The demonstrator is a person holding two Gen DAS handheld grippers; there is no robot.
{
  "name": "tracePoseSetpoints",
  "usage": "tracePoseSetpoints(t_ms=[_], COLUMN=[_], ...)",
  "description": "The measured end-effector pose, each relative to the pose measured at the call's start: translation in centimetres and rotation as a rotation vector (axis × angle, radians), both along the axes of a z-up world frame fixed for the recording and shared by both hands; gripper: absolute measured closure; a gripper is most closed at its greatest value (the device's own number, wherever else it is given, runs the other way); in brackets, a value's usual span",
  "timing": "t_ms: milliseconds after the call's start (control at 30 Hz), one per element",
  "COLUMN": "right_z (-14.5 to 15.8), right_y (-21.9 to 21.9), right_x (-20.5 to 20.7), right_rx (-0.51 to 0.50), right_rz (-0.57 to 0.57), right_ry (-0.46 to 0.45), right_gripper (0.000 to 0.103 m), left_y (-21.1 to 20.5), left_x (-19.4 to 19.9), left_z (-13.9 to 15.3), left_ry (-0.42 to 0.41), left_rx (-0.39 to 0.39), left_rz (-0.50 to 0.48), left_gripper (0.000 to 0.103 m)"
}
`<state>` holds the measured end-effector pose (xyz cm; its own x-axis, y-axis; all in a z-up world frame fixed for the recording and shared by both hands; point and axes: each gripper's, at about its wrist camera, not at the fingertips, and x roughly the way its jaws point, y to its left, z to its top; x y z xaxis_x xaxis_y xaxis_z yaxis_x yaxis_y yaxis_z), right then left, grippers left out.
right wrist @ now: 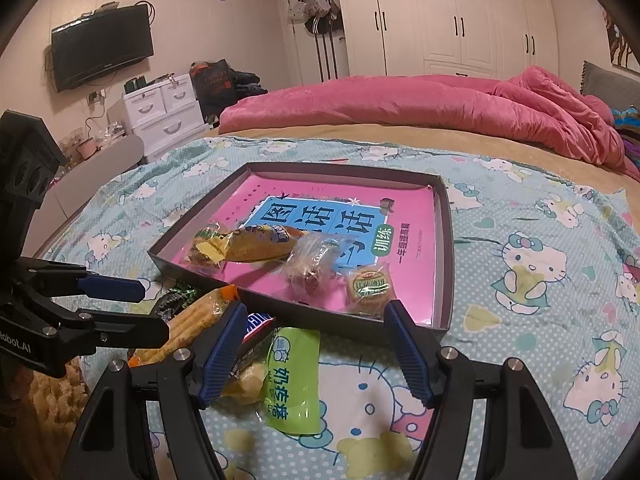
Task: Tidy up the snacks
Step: 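Move the right tool to the chocolate bar while left lowers over the corn bread bag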
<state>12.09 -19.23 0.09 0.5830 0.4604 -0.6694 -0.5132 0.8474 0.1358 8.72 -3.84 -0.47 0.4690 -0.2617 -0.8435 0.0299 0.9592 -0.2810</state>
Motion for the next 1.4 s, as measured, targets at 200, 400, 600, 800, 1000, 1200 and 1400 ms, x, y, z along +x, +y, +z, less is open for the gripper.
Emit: tracePoseSetpoints(t_ms=[200, 400, 600, 800, 1000, 1200, 1400], right_z=[-0.2, -0.3, -0.4, -0.4, -0.6, -0.4, -0.8], right_y=[0.0, 0.2, 0.7, 1.5, 1.9, 2.2, 3.8], right_x=[-0.1, -0.5, -1.0, -1.8, -2.2, -2.7, -3.8], right_rx=[-0.005, -0.012, -0.032, -0.102, -0.138, -0.146, -0.185], right_rz=[-0.001, 0.005, 0.028, 0.059, 0.082, 0.119, 0.193], right_ry=[0.006, 0.010, 0.010, -0.023, -0.034, -0.048, -0.072], right_gripper=[0.033, 0.033, 0.033, 0.033, 0.033, 0.033, 0.033], left_y=[-0.3, -0.6, -0.5, -1.2, -1.4, -0.7, 0.0], left_x=[0.0, -0.1, -0.1, -0.3, -0.1, -0.1, 0.0], left_z=[-0.4, -0.6, -0.9, -1.3, -1.6, -1.6, -1.6], left_ry=[0.020, 0.023, 0.027, 0.034, 0.023, 0.013, 0.010], left_rx=[0.006, 0.042, 0.039, 0.062, 0.096, 0.093, 0.074], left_rz=[-0.011, -0.022, -0.032, -0.061, -0.077, -0.065, -0.049], left_gripper=[0.024, 0.024, 0.024, 0.032, 0.048, 0.052, 0.052])
